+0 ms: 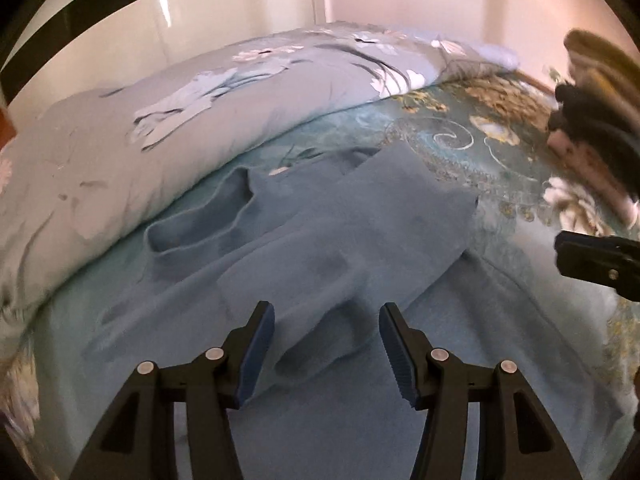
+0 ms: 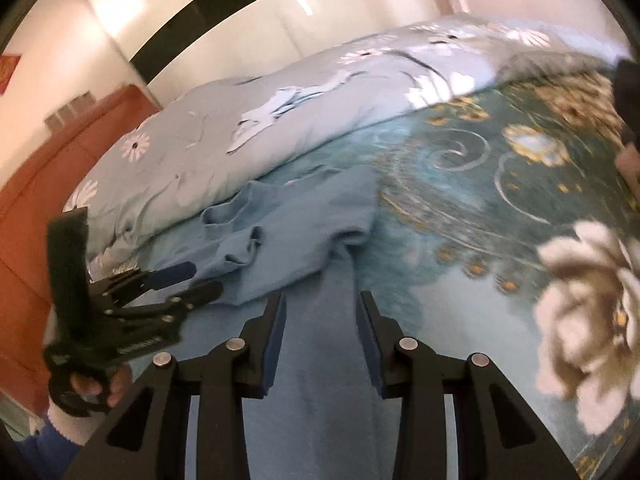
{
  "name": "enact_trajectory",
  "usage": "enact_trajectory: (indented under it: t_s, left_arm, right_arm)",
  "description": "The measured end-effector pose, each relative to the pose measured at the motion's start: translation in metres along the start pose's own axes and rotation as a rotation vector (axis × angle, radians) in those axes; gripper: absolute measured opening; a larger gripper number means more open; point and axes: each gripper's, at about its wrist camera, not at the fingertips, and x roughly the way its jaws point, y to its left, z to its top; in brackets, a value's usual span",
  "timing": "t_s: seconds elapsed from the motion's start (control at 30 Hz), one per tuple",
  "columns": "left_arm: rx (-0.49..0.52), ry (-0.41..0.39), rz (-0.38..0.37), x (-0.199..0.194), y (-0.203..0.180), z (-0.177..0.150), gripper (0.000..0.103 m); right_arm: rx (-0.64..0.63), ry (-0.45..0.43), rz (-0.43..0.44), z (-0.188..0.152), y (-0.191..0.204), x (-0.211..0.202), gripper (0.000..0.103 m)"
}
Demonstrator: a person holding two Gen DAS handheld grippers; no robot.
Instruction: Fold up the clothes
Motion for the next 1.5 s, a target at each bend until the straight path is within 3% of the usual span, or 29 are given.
enact_trajectory:
  t_s: [0.17, 0.23, 0.4, 0.57, 0.7, 0.87, 1.03, 1.23, 1.3, 1.4, 1.5]
  left_arm:
    - [0.077, -0.024, 0.088, 0.004, -0.005, 0.000, 0.057]
    - [0.065, -0.046, 0.097, 0.001, -0.001, 0.001, 0.042]
    - [-0.046, -0.084, 0.150, -0.005, 0.028, 0.006, 0.013]
    - [-0.280, -0.167, 0.160, -0.032, 0.075, -0.026, 0.009]
    - [-0.509, -0.153, 0.098, -0.028, 0.117, -0.065, 0.008]
    - [-0.737, -0.148, -0.129, -0.011, 0.157, -0.091, 0.009]
    - [-0.889, -0.095, -0.264, 0.011, 0.180, -0.099, 0.016]
    - [-0.920, -0.124, -0.297, 0.013, 0.178, -0.089, 0.015]
    - [-0.910, -0.142, -0.272, 0.009, 0.177, -0.083, 0.003]
    - [-0.888, -0.212, -0.252, -0.011, 0.178, -0.076, 0.003]
    - [-0.797, -0.362, -0.139, -0.052, 0.177, -0.063, 0.003]
  right_arm:
    - [-0.009, 0.010, 0.014, -0.003, -0.003, -0.001, 0.037]
    - [-0.021, 0.022, 0.007, -0.004, -0.003, 0.003, 0.038]
    - [-0.040, 0.058, 0.006, -0.004, -0.003, 0.018, 0.038]
    - [-0.018, 0.088, 0.018, -0.007, -0.008, 0.028, 0.038]
    - [0.016, 0.103, 0.017, -0.012, -0.016, 0.032, 0.038]
    - [-0.012, 0.118, 0.003, -0.006, -0.010, 0.042, 0.038]
    - [-0.085, 0.122, -0.071, 0.012, -0.001, 0.059, 0.038]
    - [-0.102, 0.116, -0.111, 0.027, -0.001, 0.077, 0.038]
    - [-0.092, 0.106, -0.113, 0.030, -0.001, 0.078, 0.038]
    - [-0.077, 0.085, -0.128, 0.035, -0.003, 0.077, 0.038]
    - [-0.067, 0.065, -0.146, 0.039, -0.006, 0.073, 0.038]
